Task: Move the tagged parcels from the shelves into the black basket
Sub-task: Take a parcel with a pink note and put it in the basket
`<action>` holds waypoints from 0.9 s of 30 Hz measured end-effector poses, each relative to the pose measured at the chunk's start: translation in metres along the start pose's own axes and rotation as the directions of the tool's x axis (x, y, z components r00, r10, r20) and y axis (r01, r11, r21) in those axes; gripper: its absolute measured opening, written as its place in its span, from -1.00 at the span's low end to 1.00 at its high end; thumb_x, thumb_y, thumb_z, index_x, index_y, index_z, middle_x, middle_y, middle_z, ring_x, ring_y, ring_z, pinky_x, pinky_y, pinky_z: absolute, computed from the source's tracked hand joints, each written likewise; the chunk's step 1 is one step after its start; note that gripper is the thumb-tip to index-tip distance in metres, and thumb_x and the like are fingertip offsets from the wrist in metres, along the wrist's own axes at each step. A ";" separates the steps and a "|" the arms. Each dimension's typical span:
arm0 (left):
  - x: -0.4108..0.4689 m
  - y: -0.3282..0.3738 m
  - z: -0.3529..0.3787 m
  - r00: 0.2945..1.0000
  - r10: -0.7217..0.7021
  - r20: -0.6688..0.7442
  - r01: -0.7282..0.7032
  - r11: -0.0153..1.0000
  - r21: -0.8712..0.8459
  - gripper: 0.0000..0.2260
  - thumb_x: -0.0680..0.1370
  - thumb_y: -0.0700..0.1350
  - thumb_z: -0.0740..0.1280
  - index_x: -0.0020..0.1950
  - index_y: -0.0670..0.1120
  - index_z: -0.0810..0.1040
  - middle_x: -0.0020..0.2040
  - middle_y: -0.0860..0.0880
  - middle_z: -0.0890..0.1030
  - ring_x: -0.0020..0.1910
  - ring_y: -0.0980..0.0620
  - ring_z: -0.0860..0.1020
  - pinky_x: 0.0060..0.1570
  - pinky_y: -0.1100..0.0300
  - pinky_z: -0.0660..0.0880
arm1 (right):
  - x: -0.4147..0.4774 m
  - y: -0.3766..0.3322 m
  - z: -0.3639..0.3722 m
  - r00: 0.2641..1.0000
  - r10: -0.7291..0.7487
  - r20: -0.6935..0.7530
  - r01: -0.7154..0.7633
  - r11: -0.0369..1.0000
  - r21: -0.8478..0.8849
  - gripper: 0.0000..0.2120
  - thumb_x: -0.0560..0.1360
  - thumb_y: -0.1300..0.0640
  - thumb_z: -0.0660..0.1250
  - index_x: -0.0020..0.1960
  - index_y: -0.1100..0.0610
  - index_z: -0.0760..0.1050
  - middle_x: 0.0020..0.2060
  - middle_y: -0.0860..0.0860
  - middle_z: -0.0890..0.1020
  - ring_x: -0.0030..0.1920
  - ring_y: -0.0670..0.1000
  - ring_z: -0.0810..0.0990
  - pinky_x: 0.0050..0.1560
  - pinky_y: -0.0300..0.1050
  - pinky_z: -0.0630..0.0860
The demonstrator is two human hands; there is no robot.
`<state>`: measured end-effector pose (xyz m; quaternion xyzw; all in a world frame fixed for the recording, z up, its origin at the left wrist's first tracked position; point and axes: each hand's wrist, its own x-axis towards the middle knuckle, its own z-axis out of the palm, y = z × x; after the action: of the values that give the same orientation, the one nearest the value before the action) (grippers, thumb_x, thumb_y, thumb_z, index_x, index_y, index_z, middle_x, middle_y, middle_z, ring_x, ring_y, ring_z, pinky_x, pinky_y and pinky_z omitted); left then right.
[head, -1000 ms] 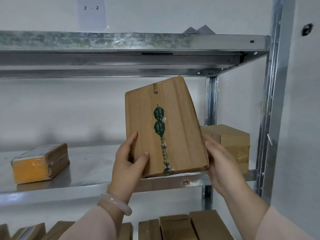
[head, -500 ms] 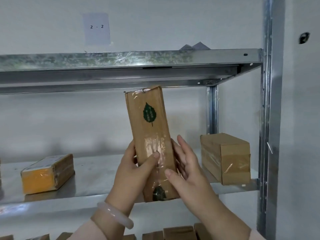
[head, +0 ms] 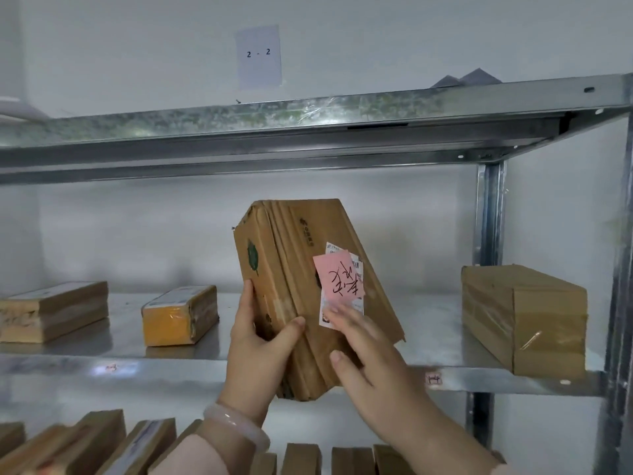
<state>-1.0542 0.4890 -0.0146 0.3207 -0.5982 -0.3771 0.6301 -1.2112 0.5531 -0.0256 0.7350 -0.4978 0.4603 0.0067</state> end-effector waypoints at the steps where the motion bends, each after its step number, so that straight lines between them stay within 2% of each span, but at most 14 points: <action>1: -0.002 0.000 -0.009 0.999 -0.020 -0.031 0.019 0.999 -0.035 -0.16 0.27 0.10 0.50 0.48 0.34 0.20 0.37 0.08 0.45 0.29 0.05 0.50 0.28 -0.07 0.47 | 0.000 -0.001 0.002 0.997 -0.011 -0.071 0.010 1.000 -0.018 -0.55 0.59 0.01 0.19 0.41 -0.33 0.19 0.40 -0.48 0.05 0.46 -0.34 -0.03 0.48 -0.22 0.04; 3: -0.006 -0.001 -0.031 0.998 -0.057 -0.035 0.053 0.994 -0.092 -0.27 0.35 0.03 0.51 0.42 0.37 0.28 0.31 0.02 0.49 0.19 0.05 0.57 0.17 0.00 0.53 | 0.003 -0.002 0.002 0.982 -0.008 -0.191 -0.012 0.995 -0.099 -0.53 0.57 -0.08 0.20 0.43 -0.30 0.18 0.44 -0.40 0.07 0.49 -0.21 0.00 0.49 -0.08 0.09; 4: -0.009 -0.002 -0.042 0.997 -0.069 -0.026 0.065 0.991 -0.121 -0.32 0.38 -0.01 0.50 0.40 0.36 0.32 0.29 -0.01 0.52 0.16 0.04 0.59 0.12 0.04 0.55 | 0.005 -0.004 0.001 0.979 0.018 -0.204 -0.046 0.990 -0.132 -0.51 0.56 -0.13 0.20 0.45 -0.31 0.14 0.47 -0.32 0.05 0.50 -0.15 -0.02 0.49 -0.01 0.10; 7: -0.021 0.001 -0.071 0.994 -0.100 -0.049 0.090 0.978 -0.186 -0.45 0.45 -0.09 0.46 0.36 0.27 0.40 0.14 -0.01 0.58 0.04 0.10 0.64 -0.10 0.24 0.56 | 0.009 -0.017 0.005 0.982 0.166 -0.093 -0.178 0.974 -0.139 -0.40 0.51 -0.23 0.21 0.44 -0.40 -0.02 0.51 -0.27 -0.09 0.52 -0.05 -0.05 0.45 0.07 0.16; 9: -0.029 0.004 -0.093 0.992 -0.095 -0.082 0.079 0.981 -0.178 -0.56 0.56 -0.17 0.35 0.35 0.22 0.41 0.03 -0.01 0.59 -0.12 0.18 0.65 -0.25 0.36 0.53 | 0.009 -0.030 0.018 0.977 0.213 0.004 -0.213 0.975 -0.068 -0.38 0.49 -0.25 0.23 0.42 -0.44 -0.04 0.51 -0.27 -0.06 0.51 -0.05 0.04 0.40 0.05 0.24; 13: -0.047 0.008 -0.155 0.990 -0.093 -0.107 0.085 0.994 -0.070 -0.66 0.58 -0.14 0.29 0.26 0.24 0.46 0.15 0.07 0.61 0.04 0.15 0.63 -0.09 0.29 0.48 | 0.003 -0.066 0.065 0.983 0.175 0.063 -0.181 0.977 0.112 -0.40 0.46 -0.19 0.33 0.36 -0.49 0.09 0.44 -0.31 0.11 0.43 -0.17 0.19 0.34 -0.03 0.39; 15: -0.060 0.010 -0.194 0.987 -0.075 -0.142 0.081 0.996 0.037 -0.67 0.58 -0.11 0.31 0.24 0.28 0.47 0.09 0.19 0.64 0.03 0.25 0.61 -0.06 0.34 0.48 | -0.002 -0.088 0.097 0.988 0.148 0.052 -0.154 0.975 0.162 -0.38 0.43 -0.15 0.39 0.34 -0.48 0.14 0.42 -0.34 0.13 0.41 -0.20 0.21 0.32 -0.03 0.42; 17: -0.075 0.011 -0.241 0.981 -0.048 -0.190 0.083 0.980 0.180 -0.64 0.58 -0.04 0.34 0.33 0.26 0.44 0.13 0.22 0.60 0.01 0.42 0.55 0.08 0.34 0.47 | -0.007 -0.115 0.133 0.989 0.136 0.064 -0.147 0.966 0.214 -0.35 0.42 -0.11 0.42 0.36 -0.45 0.17 0.36 -0.45 0.11 0.38 -0.23 0.22 0.30 -0.02 0.46; 18: -0.083 0.011 -0.266 0.976 -0.037 -0.214 0.092 0.963 0.254 -0.59 0.55 0.05 0.37 0.39 0.23 0.42 0.21 0.20 0.55 0.06 0.46 0.51 0.21 0.28 0.43 | -0.009 -0.130 0.153 0.988 0.132 0.084 -0.148 0.960 0.236 -0.34 0.42 -0.10 0.43 0.36 -0.44 0.17 0.29 -0.53 0.08 0.35 -0.26 0.21 0.31 -0.02 0.45; 20: -0.102 0.010 -0.318 0.973 -0.042 -0.227 0.128 0.917 0.379 -0.37 0.41 0.25 0.36 0.47 0.24 0.33 0.33 0.14 0.48 0.27 0.32 0.45 0.39 0.10 0.35 | -0.016 -0.161 0.192 0.984 0.118 0.133 -0.150 0.954 0.261 -0.34 0.41 -0.10 0.44 0.37 -0.43 0.18 0.27 -0.56 0.06 0.32 -0.29 0.17 0.36 0.00 0.40; 22: -0.125 0.014 -0.366 0.978 -0.068 -0.197 0.155 0.870 0.468 -0.21 0.33 0.30 0.39 0.50 0.34 0.14 0.39 0.22 0.40 0.39 0.20 0.38 0.42 0.04 0.33 | -0.022 -0.193 0.232 0.980 0.085 0.180 -0.135 0.947 0.290 -0.38 0.41 -0.10 0.43 0.33 -0.46 0.19 0.40 -0.37 0.12 0.35 -0.27 0.17 0.39 -0.01 0.34; 24: -0.149 0.022 -0.411 0.978 -0.084 -0.189 0.169 0.848 0.502 -0.16 0.37 0.21 0.48 0.46 0.45 -0.01 0.41 0.36 0.29 0.41 0.28 0.32 0.43 0.14 0.28 | -0.030 -0.228 0.270 0.970 0.067 0.234 -0.143 0.934 0.327 -0.40 0.42 -0.12 0.42 0.26 -0.52 0.16 0.44 -0.25 0.15 0.37 -0.24 0.16 0.40 -0.06 0.30; 26: -0.171 0.028 -0.455 0.975 -0.078 -0.207 0.180 0.823 0.538 -0.22 0.46 0.06 0.46 0.42 0.50 0.00 0.38 0.46 0.21 0.38 0.45 0.24 0.39 0.33 0.22 | -0.039 -0.260 0.310 0.965 0.030 0.260 -0.120 0.932 0.341 -0.40 0.42 -0.16 0.40 0.30 -0.50 0.14 0.44 -0.22 0.17 0.40 -0.21 0.16 0.39 -0.02 0.30; 27: -0.182 0.030 -0.476 0.973 -0.071 -0.222 0.188 0.800 0.570 -0.27 0.50 0.00 0.43 0.40 0.53 0.06 0.38 0.44 0.22 0.35 0.51 0.21 0.34 0.45 0.19 | -0.043 -0.274 0.329 0.963 0.004 0.269 -0.100 0.933 0.345 -0.38 0.42 -0.16 0.39 0.34 -0.46 0.15 0.44 -0.22 0.18 0.39 -0.21 0.15 0.40 -0.01 0.29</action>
<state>-0.5774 0.6379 -0.1196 0.5740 -0.5991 -0.1840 0.5269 -0.7921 0.5690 -0.1214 0.7650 -0.4222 0.4409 -0.2050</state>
